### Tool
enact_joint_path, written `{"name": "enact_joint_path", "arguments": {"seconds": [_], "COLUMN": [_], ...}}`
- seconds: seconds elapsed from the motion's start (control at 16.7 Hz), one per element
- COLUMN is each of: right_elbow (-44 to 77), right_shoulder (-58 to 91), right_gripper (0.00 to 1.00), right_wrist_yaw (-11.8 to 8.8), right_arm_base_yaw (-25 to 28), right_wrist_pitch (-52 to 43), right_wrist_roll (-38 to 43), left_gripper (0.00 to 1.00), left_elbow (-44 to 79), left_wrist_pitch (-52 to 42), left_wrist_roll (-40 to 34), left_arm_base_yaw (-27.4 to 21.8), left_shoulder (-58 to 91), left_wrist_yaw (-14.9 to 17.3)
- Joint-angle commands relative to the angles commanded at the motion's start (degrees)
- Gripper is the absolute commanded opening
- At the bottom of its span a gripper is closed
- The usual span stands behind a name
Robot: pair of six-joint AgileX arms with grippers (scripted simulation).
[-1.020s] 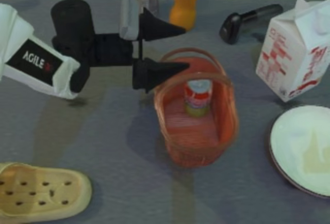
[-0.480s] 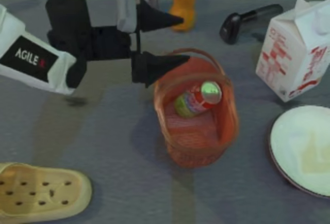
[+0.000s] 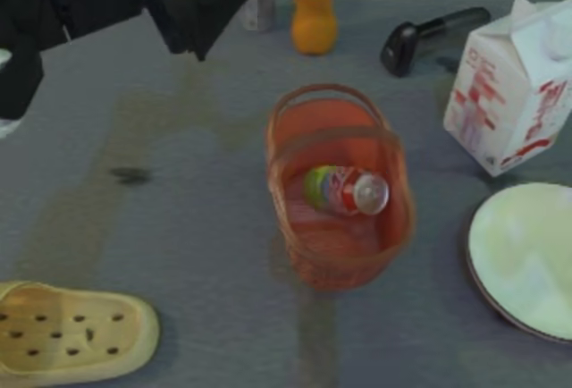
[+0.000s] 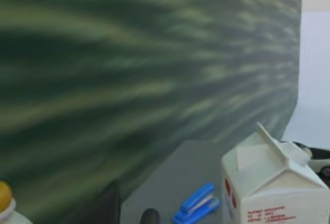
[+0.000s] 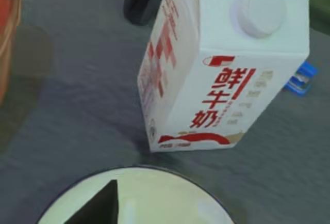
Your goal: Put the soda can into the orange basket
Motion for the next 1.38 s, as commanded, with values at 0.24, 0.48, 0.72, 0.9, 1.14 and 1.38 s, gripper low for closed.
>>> {"name": "enact_joint_path", "arguments": {"seconds": [0.24,0.48,0.72,0.9,1.14,1.38], "right_elbow": [27.0,53.9,75.6,88.2,99.6,102.2], "right_shoulder": [25.0,48.7,69.3,82.8,95.0,98.1], "right_gripper": [1.0,1.0,1.0,1.0,1.0,1.0], "right_wrist_yaw": [0.2,0.5,0.6,0.6,0.3,0.2], "right_arm_base_yaw": [6.7,13.3,19.4,23.1,26.4,27.3], "right_wrist_pitch": [-15.7,-30.8,-44.9,-54.3,-63.1,-65.5], "right_wrist_roll": [-10.5,-21.0,-30.2,-35.9,-40.9,-42.2], "left_gripper": [1.0,1.0,1.0,1.0,1.0,1.0], "left_elbow": [-12.2,-26.2,-39.7,-48.3,-55.4,-57.3], "left_wrist_pitch": [-11.2,-23.2,-34.1,-40.5,-45.4,-46.6], "left_wrist_roll": [-1.9,-3.1,-3.1,-2.2,-0.5,0.1], "left_arm_base_yaw": [3.9,7.4,10.2,11.7,12.8,13.0], "left_shoulder": [-22.5,-45.8,-68.7,-83.2,-94.8,-97.8], "left_wrist_yaw": [-12.8,-25.7,-37.7,-45.3,-51.9,-53.7]}}
